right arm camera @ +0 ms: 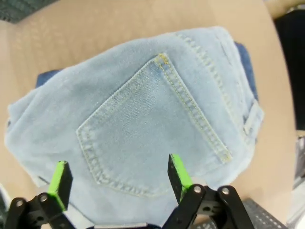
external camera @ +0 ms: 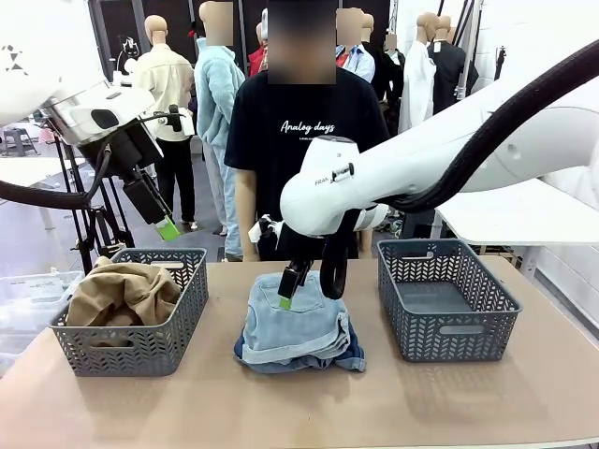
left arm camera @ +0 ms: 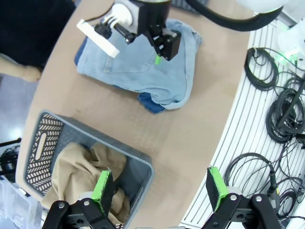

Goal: Sort the tops and bottoms.
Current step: Lift clothes from the center of the table with your right hand.

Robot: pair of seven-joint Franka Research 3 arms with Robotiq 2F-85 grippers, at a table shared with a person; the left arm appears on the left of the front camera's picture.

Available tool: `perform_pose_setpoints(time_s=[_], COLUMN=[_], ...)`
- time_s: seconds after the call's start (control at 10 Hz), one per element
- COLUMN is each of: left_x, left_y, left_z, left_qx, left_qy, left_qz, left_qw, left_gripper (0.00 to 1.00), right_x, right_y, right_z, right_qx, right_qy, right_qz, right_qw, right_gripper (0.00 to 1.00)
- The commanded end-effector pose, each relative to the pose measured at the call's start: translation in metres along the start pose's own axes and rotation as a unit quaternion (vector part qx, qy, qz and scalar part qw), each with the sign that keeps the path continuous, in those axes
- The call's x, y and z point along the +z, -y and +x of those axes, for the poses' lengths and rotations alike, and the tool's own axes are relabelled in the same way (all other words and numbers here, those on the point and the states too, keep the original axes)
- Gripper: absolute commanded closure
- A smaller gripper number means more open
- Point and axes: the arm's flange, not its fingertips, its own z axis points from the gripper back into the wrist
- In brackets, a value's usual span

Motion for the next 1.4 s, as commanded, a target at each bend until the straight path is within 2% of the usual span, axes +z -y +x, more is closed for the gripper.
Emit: perform_pose_setpoints(time_s=[0.0, 0.5, 0.6, 1.1, 1.3], left_x=[0.002, 0.002, 0.002, 0.002, 0.002], left_y=[0.0, 0.0, 0.0, 0.0, 0.0], left_z=[-0.001, -0.001, -0.001, -0.001, -0.001], left_qx=[-0.001, -0.001, -0.001, -0.001, -0.001], left_qy=[-0.006, -0.006, -0.006, -0.006, -0.006], left_qz=[0.001, 0.001, 0.001, 0.001, 0.001], left_qw=[1.0, 1.0, 1.0, 1.0, 1.0], left_gripper=[0.0, 0.0, 0.0, 0.0, 0.0], right_x=[-0.009, -0.028, -0.028, -0.028, -0.027], right_y=[0.008, 0.0, 0.0, 0.001, 0.003], right_z=[0.013, 0.02, 0.021, 0.02, 0.019], right_qx=[0.013, 0.04, 0.042, 0.036, 0.032], right_qy=[-0.022, -0.072, -0.078, -0.098, -0.1], right_qz=[0.016, 0.041, 0.046, 0.056, 0.06], right_qw=[1.0, 0.996, 0.995, 0.993, 0.993], right_gripper=[0.0, 0.0, 0.04, 0.99, 1.0])
